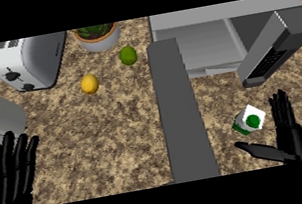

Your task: Pick up the milk, place it into the microwave and close the microwave

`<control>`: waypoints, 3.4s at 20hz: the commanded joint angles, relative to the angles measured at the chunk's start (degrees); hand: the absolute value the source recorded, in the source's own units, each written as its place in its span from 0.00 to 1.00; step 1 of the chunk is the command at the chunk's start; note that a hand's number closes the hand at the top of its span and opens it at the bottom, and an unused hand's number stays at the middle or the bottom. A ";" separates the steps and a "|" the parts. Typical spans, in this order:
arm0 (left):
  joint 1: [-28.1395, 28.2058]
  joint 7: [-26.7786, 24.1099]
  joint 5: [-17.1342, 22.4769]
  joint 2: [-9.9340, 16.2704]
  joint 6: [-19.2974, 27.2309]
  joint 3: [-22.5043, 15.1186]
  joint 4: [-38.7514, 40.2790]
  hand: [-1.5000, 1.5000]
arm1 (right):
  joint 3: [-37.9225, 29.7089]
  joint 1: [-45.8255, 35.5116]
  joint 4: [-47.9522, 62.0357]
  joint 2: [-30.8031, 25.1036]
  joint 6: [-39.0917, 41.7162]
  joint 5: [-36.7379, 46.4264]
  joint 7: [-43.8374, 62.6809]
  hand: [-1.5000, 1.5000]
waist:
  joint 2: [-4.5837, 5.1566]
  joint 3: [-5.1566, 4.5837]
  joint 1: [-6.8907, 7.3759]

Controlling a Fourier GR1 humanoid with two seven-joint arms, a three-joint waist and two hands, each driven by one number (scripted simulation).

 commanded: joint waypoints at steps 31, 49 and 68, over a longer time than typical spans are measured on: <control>5.52 -0.94 1.80 0.89 -2.04 1.63 -2.58 0.00 | 4.36 -10.57 25.75 -5.96 17.26 4.68 -26.42 1.00 | -0.14 -0.03 -0.02; 9.57 -0.70 7.63 1.63 -5.94 6.35 -4.64 0.00 | 13.57 -12.94 1.05 2.33 -3.29 6.68 -3.15 1.00 | -0.11 -0.03 0.38; -0.45 0.29 10.06 3.03 -6.75 10.91 1.94 0.00 | 1.48 -51.20 41.67 -7.06 -19.68 13.75 6.15 1.00 | 1.27 0.12 2.99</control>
